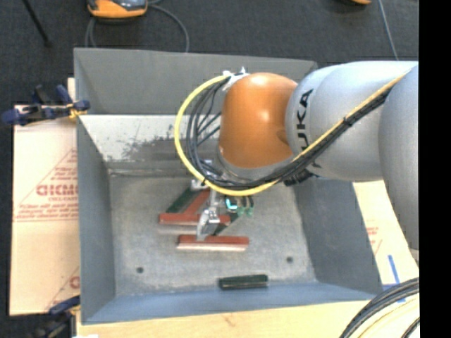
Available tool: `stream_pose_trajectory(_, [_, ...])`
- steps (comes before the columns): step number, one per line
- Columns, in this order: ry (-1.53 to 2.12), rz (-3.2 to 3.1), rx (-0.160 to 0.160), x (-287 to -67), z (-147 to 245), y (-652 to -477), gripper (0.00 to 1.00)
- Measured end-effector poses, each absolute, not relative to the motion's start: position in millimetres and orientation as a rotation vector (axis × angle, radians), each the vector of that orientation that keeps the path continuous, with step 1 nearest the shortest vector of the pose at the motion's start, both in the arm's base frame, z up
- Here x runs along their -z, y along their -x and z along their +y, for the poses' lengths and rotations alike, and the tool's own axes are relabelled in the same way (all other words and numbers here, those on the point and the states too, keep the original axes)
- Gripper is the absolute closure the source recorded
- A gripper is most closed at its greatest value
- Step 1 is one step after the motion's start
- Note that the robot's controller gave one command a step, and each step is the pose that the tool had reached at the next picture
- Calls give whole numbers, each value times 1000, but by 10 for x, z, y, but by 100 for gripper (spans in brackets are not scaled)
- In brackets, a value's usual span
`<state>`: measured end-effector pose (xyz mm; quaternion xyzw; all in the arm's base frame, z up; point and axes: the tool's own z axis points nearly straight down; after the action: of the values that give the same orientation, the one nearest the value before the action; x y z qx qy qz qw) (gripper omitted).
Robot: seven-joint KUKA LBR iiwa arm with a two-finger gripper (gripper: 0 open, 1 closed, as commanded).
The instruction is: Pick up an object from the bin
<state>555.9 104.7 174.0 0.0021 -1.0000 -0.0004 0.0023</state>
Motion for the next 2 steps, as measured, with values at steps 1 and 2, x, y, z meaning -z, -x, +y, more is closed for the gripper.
stream_pose_trajectory(1, [-3,-3144,2,-1781,1043,-5577,0])
stream_pose_trajectory(2, [-15,-3152,4,-1310,1072,-5515,0])
